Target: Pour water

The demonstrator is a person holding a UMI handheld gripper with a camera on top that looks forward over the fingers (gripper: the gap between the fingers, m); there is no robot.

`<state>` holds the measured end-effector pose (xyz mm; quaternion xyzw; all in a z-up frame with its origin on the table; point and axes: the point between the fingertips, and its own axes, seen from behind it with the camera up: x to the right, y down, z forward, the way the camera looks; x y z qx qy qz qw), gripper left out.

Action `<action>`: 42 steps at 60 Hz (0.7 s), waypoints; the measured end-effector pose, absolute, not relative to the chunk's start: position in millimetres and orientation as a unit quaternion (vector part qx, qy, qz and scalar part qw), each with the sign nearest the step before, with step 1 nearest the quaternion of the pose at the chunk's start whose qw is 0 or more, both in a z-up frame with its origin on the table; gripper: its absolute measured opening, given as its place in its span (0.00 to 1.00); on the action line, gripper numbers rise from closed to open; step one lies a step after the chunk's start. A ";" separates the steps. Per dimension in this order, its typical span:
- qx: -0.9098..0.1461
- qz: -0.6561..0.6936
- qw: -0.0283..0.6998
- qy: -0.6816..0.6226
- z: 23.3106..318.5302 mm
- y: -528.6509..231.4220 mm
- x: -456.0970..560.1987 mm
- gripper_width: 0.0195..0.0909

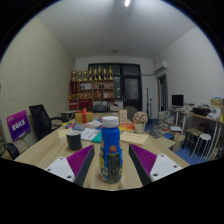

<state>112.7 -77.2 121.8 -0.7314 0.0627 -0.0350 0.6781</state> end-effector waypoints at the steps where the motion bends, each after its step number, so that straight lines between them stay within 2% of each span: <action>1: -0.732 -0.035 0.678 0.063 120.4 -70.3 113.6 0.85; 14: -0.729 -0.049 0.680 0.060 97.2 -0.9 120.3 0.82; 15: -0.729 -0.049 0.680 0.058 96.1 0.9 118.7 0.81; 18: -0.730 -0.053 0.679 0.053 90.8 8.1 118.0 0.66; 19: -0.729 -0.053 0.680 0.052 89.9 10.0 117.4 0.56; 30: -0.710 -0.077 0.697 0.061 90.2 16.9 118.8 0.54; 38: -0.714 -0.052 0.696 0.066 89.5 16.7 119.7 0.43; 41: -0.716 -0.050 0.694 0.061 90.4 15.4 119.3 0.44; 42: -0.718 -0.051 0.692 0.057 90.6 15.1 118.9 0.40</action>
